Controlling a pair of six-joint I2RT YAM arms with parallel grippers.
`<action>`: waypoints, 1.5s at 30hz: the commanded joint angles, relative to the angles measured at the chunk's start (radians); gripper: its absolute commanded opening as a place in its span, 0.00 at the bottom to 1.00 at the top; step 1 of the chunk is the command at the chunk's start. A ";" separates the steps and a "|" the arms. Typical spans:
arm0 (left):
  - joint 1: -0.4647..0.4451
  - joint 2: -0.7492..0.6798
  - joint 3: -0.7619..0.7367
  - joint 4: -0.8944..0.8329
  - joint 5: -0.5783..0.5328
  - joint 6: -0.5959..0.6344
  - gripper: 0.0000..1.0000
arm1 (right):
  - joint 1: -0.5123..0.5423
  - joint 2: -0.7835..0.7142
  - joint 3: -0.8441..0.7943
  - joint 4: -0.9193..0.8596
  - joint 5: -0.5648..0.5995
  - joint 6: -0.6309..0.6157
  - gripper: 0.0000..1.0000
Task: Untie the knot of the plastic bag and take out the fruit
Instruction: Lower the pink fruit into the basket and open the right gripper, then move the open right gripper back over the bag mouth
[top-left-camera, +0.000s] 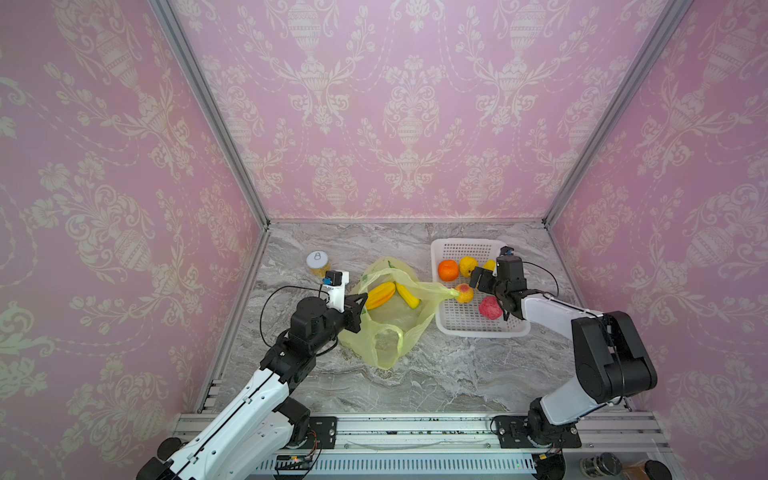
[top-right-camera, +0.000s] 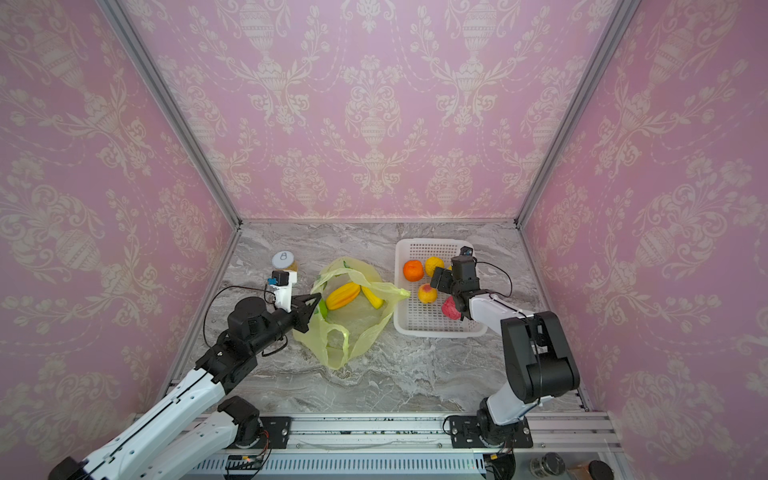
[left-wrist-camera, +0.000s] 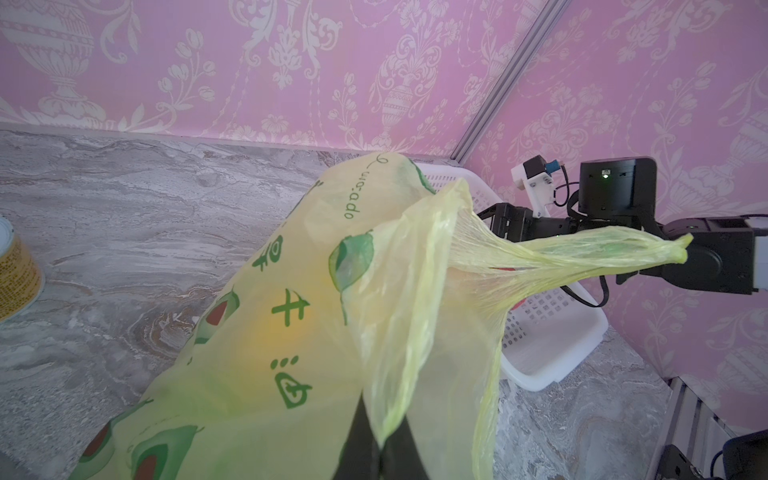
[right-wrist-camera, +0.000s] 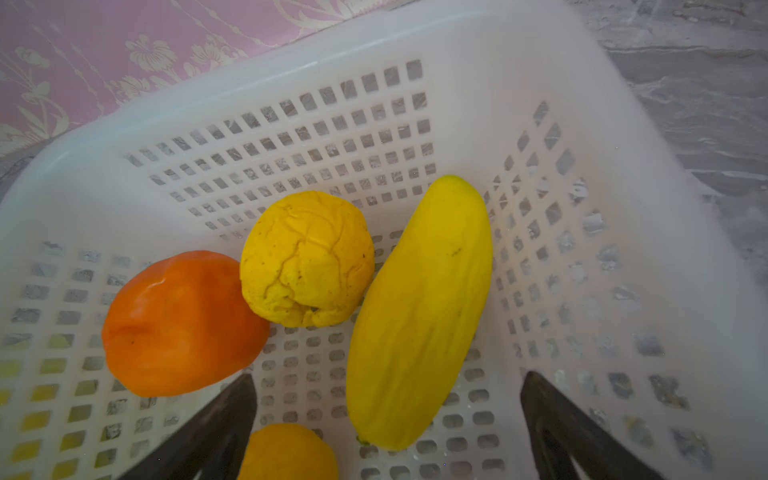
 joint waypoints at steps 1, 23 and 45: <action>-0.006 -0.001 0.003 0.002 -0.014 0.003 0.02 | -0.005 -0.075 -0.032 0.030 0.002 0.000 0.99; -0.006 0.017 0.003 0.010 -0.011 0.003 0.02 | 0.588 -0.911 -0.138 -0.130 -0.115 -0.198 0.53; -0.006 0.005 -0.001 0.020 0.004 -0.010 0.02 | 0.914 -0.207 0.064 -0.037 0.060 -0.305 0.28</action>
